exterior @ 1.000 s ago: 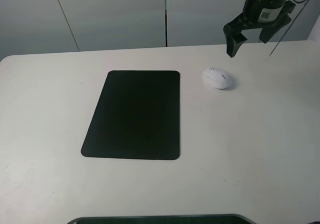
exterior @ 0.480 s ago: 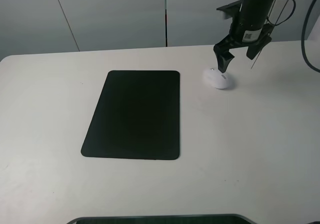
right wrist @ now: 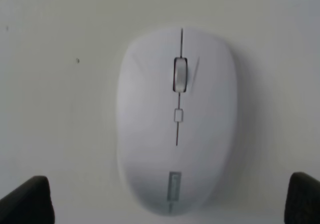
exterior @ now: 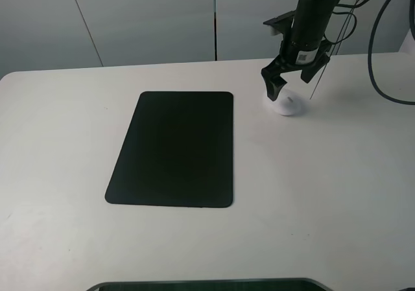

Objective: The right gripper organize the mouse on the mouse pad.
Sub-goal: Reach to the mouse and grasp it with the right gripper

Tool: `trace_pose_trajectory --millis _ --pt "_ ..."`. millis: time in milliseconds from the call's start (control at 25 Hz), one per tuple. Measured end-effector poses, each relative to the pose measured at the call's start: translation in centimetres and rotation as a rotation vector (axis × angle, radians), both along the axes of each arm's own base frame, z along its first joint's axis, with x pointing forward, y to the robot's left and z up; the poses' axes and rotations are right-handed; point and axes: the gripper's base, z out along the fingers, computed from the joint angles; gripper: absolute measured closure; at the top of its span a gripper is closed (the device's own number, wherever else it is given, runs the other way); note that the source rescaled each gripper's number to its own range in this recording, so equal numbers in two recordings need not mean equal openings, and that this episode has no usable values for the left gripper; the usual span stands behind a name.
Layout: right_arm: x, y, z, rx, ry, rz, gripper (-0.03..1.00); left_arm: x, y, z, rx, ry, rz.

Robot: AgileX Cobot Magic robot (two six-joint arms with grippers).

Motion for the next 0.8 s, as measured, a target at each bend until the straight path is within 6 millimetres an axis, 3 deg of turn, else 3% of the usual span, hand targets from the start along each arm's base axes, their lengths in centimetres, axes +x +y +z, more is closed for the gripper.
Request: trace_pose_trajectory --millis 800 --pt "0.9 0.2 -2.2 -0.012 -0.037 0.022 -0.03 0.0 0.0 0.0 0.0 0.0 0.0"
